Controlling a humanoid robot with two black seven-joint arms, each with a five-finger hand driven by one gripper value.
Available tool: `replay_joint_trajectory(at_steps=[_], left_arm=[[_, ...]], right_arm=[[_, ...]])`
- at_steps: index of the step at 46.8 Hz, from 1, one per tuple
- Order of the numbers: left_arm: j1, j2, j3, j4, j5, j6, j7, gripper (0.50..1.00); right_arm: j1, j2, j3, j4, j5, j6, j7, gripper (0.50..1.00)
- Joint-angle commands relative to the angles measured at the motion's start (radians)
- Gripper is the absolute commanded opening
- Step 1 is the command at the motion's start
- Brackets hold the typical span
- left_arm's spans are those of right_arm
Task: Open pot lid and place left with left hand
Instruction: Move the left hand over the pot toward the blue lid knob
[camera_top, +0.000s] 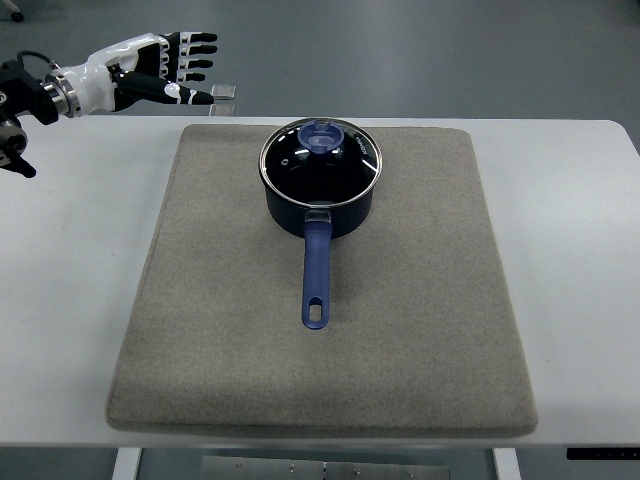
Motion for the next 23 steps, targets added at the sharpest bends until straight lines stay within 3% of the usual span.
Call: replay_joint_trajectory(at_steps=[1, 23], left_arm=[[-0.020, 0.014, 0.001, -0.044, 0.092, 0.000, 0.000, 0.990], [-0.092, 0.007, 0.003, -0.294, 0.650, 0.028, 0.000, 0.962]], right_arm=[[0.000, 0.000, 0.000, 0.000, 0.000, 0.000, 0.000, 0.917], [-0.001, 0.000, 0.000, 0.000, 0.000, 0.000, 0.000, 0.917]])
